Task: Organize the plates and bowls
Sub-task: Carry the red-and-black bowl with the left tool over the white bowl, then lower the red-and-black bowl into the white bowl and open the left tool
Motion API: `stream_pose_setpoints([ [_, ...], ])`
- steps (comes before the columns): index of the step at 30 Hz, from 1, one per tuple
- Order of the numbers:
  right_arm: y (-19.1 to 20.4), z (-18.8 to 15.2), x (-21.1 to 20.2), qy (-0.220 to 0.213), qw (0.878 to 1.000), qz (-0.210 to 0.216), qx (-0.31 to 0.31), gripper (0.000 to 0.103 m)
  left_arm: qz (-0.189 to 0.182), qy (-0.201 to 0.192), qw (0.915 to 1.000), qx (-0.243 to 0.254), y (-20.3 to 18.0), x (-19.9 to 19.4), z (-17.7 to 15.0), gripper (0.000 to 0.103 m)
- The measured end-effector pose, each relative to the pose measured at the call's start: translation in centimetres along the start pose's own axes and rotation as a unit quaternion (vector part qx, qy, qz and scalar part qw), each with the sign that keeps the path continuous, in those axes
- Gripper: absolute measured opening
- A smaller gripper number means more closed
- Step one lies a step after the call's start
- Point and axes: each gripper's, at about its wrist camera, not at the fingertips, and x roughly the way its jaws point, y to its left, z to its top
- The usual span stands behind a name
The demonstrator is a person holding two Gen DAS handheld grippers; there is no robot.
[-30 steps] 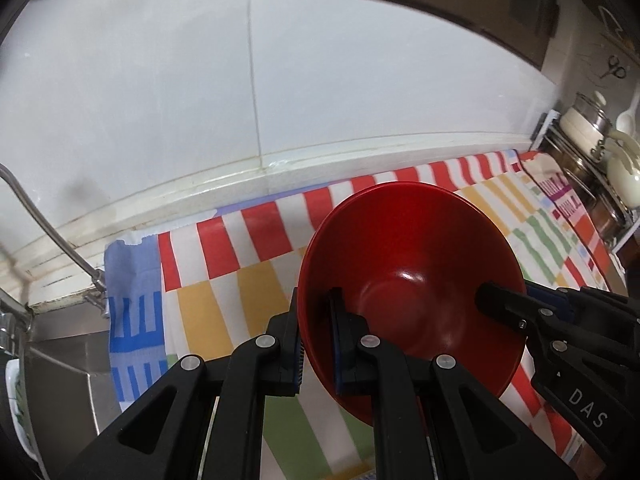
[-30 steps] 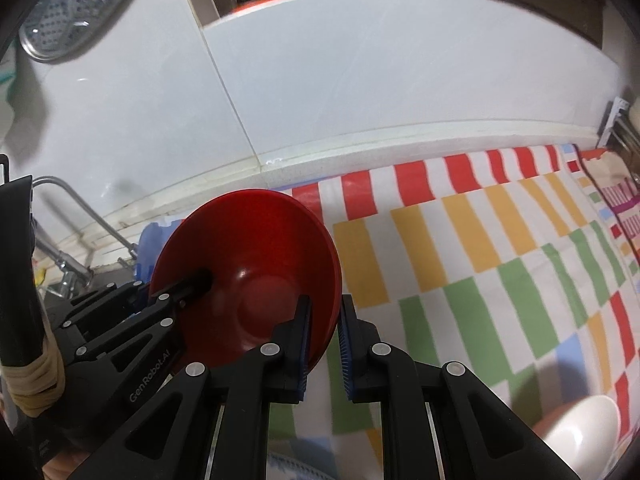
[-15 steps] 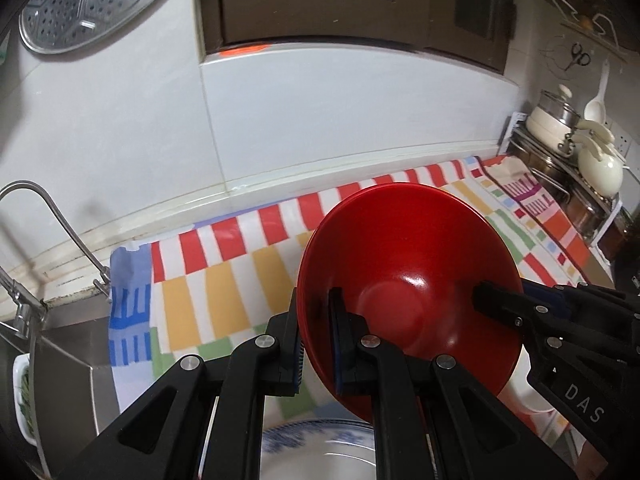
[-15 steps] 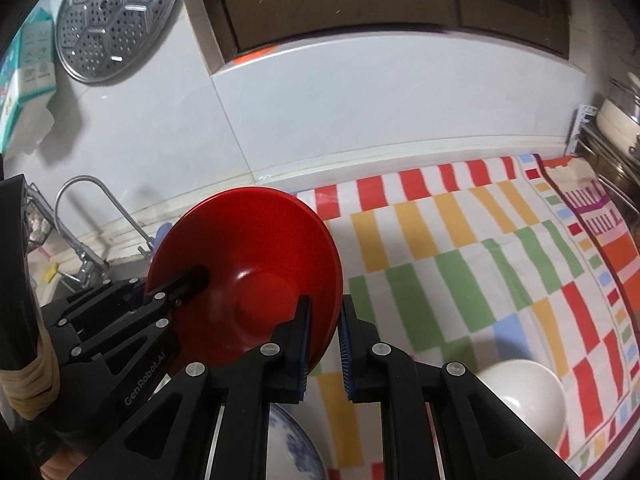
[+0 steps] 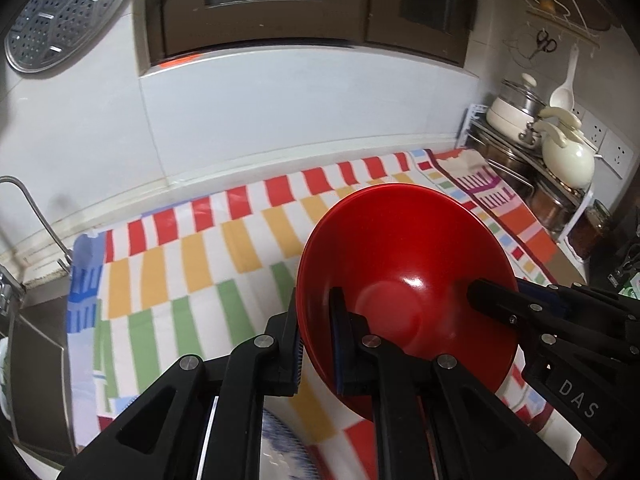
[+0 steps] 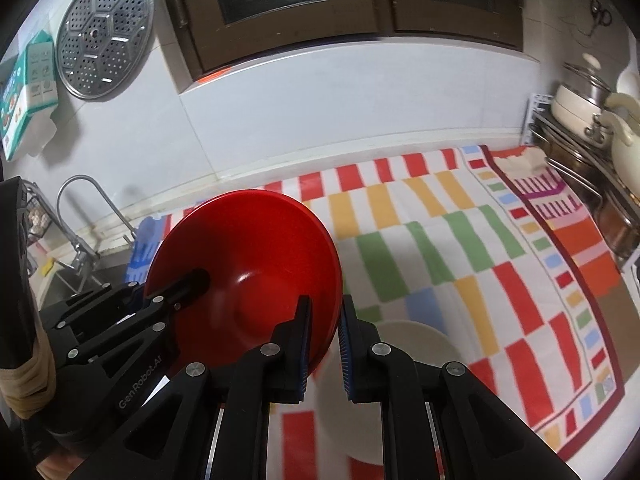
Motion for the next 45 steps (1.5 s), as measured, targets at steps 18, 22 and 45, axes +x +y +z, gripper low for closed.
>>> stream_pose_setpoints([
  [18,-7.2,-2.7,0.5,0.046,0.999,0.003,0.009,0.015,-0.005,0.055,0.9984,-0.006,-6.4,3.4,-3.0,0.014],
  [22,-7.9,-3.4,1.3,0.060,0.998,0.004,0.007,0.015,-0.002,0.070,0.9975,-0.007,-6.9,4.3,-3.7,0.014],
  [45,-9.3,-5.4,2.9,0.094,0.996,-0.002,-0.001,0.016,-0.008,0.111,0.9938,-0.008,-8.1,6.0,-5.9,0.022],
])
